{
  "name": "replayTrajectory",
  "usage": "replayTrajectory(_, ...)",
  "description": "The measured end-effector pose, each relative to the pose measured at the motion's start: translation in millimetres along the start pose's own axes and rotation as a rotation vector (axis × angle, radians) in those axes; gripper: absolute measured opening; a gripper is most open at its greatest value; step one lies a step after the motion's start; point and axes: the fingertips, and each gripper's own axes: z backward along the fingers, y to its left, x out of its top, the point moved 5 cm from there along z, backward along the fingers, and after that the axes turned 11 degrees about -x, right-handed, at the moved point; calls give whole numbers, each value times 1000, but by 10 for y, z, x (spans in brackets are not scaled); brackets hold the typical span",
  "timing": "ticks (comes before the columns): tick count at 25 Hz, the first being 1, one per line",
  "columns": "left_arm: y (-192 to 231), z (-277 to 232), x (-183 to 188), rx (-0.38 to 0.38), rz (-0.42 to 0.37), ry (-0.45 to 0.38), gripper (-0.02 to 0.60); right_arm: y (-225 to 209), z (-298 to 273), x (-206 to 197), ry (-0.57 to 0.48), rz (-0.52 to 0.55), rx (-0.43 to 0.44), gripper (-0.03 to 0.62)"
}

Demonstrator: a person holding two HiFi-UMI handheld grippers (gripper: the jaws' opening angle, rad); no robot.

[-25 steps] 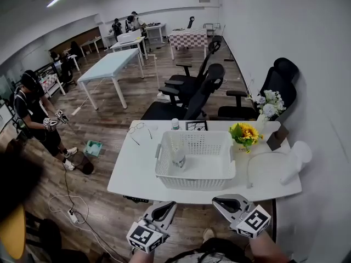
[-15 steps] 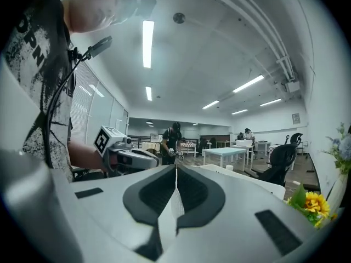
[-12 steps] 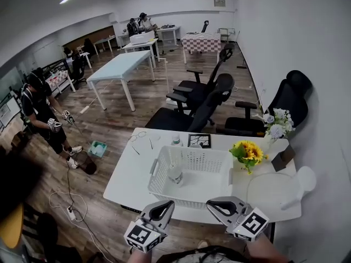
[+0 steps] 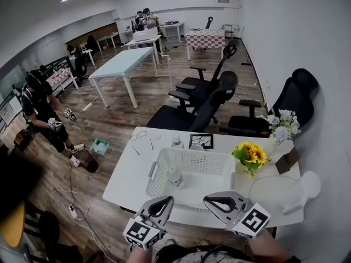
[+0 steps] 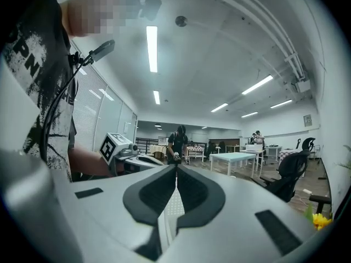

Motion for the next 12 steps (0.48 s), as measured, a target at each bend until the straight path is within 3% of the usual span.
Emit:
replayTrajectory(9, 311, 54, 67, -64, -6, 7, 11, -147, -568, 46, 148, 128, -24, 28)
replayTrajectory(12, 414, 129, 39, -80, 0, 10, 11, -161, -822, -90, 236, 160, -2, 116)
